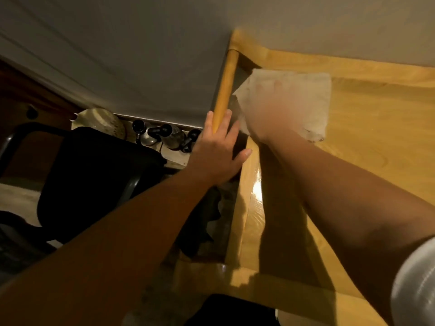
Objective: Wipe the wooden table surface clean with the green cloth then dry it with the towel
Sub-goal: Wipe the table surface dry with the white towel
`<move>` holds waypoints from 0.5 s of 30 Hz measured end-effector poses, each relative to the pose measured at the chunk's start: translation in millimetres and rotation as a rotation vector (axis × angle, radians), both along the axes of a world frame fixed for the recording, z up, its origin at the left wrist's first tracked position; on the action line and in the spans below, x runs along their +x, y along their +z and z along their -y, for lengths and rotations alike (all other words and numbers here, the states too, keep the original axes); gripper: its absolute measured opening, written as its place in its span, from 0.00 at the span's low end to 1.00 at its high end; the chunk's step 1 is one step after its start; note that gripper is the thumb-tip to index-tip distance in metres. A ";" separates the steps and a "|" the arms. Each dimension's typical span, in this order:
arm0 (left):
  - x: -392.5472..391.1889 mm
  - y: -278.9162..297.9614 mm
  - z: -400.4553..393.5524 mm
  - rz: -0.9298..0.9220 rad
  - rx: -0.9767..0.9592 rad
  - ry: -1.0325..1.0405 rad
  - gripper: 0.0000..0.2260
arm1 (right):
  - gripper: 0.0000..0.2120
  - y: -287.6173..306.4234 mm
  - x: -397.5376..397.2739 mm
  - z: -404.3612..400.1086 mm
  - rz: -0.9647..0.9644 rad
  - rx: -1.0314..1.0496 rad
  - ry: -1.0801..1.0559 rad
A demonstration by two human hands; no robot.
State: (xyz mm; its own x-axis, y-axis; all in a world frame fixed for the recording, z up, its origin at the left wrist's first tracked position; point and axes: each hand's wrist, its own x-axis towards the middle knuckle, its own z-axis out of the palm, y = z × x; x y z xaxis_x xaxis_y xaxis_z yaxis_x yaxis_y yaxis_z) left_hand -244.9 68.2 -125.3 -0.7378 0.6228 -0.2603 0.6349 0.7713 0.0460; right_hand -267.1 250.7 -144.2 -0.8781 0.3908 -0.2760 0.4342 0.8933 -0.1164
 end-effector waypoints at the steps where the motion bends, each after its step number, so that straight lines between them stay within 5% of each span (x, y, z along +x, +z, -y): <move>1: -2.5 -1.1 -0.5 0.006 -0.042 -0.018 0.40 | 0.33 0.0 15.0 6.8 -0.004 -0.006 0.008; 9: 0.3 13.7 2.5 0.174 0.235 0.128 0.35 | 0.34 2.5 160.4 65.2 -0.001 -0.065 0.061; 15: 3.4 14.6 -0.6 0.120 0.192 0.157 0.34 | 0.36 10.5 275.9 93.7 0.078 -0.101 0.079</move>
State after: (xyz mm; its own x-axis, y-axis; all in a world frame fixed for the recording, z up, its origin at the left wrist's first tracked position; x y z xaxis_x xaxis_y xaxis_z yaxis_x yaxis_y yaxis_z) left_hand -241.5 68.8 -110.7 -0.8006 0.5493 -0.2394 0.4891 0.8298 0.2687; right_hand 8.7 157.0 -133.7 -0.8796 0.2877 -0.3789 0.3737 0.9107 -0.1760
